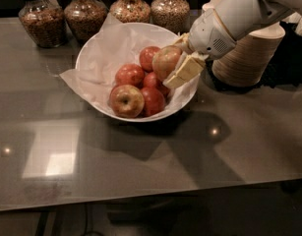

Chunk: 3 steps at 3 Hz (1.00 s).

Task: Pick apple from white bowl

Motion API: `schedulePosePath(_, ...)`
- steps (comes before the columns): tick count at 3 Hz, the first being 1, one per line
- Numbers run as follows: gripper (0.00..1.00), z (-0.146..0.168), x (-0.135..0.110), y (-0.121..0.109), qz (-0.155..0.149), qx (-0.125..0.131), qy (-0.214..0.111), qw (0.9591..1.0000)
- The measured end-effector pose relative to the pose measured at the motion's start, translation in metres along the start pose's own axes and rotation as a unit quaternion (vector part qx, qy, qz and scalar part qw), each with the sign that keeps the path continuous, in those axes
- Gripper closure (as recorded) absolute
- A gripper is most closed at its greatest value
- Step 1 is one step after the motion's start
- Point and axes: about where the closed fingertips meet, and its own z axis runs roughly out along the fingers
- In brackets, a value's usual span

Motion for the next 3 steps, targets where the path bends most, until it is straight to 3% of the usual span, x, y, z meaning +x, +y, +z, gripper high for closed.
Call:
schedulePosePath(1, 1.0, -0.008, -0.02, 0.007, -0.015, -0.002, -0.015, 0.9998)
schedulePosePath(3, 1.0, -0.014, -0.075, 0.07, -0.081, 0.008, -0.007, 0.9966)
